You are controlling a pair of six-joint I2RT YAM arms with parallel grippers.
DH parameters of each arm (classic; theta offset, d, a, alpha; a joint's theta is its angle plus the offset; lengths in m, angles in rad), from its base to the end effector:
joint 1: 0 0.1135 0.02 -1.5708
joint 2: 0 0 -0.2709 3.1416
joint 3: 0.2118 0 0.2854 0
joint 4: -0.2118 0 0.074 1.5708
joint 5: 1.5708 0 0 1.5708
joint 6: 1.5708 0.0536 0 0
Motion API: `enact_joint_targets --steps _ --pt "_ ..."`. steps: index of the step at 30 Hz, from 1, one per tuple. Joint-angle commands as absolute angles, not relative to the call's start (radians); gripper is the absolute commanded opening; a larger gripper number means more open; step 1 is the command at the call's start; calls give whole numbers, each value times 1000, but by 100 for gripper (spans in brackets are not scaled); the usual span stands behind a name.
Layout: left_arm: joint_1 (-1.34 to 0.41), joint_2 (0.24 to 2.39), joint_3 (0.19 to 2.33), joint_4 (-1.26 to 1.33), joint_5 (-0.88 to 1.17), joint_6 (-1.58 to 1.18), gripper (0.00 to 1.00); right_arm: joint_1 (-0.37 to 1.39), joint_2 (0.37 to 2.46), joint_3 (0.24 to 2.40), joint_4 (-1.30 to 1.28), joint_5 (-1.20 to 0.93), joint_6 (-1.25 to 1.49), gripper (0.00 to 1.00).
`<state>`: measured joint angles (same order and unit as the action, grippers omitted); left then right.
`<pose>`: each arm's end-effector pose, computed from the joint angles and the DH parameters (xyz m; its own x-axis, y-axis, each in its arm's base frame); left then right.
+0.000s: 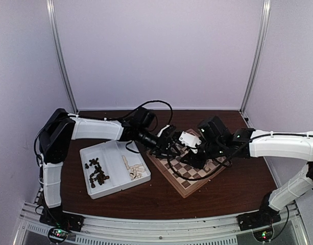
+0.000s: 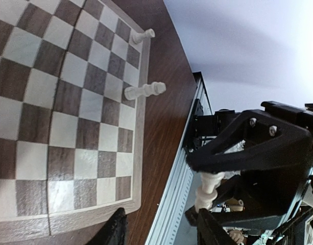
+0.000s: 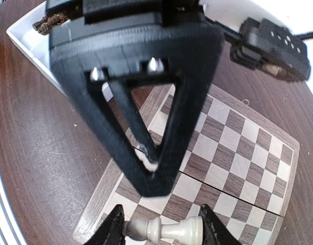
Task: Set up the chess pieces on the board
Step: Place the chess piece on the chessboard.
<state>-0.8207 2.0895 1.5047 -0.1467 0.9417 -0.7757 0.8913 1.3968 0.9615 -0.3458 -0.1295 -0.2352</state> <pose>0.3082 -0.3943 0.1743 -0.9138 0.3763 -0.1531 0.2813 0.3143 -0.9067 0.2093 0.2702 0.2275 -0.2371 -0.6612 -0.7118 -0.9093 0.4090 -0.0771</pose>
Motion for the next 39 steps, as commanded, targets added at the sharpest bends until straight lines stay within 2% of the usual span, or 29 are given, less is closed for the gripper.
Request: enact_joint_targets --steps 1,10,17,18,21,27,30,39 --pt "-768 1958 1440 -117 878 -706 47 883 1374 942 -317 -112 -195 31" --pt "-742 1637 1249 -71 604 -452 49 838 1381 989 -320 -148 -39 29" --pt "-742 1388 1018 138 400 -186 56 808 1362 1057 -328 -349 184 29" --pt "-742 1373 992 170 386 -145 59 806 1358 1066 -326 -368 212 29" --pt "-753 1354 897 333 359 -6 77 804 1354 1097 -326 -419 279 29" --pt "-851 1427 724 739 399 406 95 802 1372 1152 -310 -522 422 30" --pt "-859 1489 743 812 397 379 95 800 1364 1150 -256 -549 507 31" --pt "-859 1603 803 951 495 287 87 799 1386 1112 -46 -661 694 32"
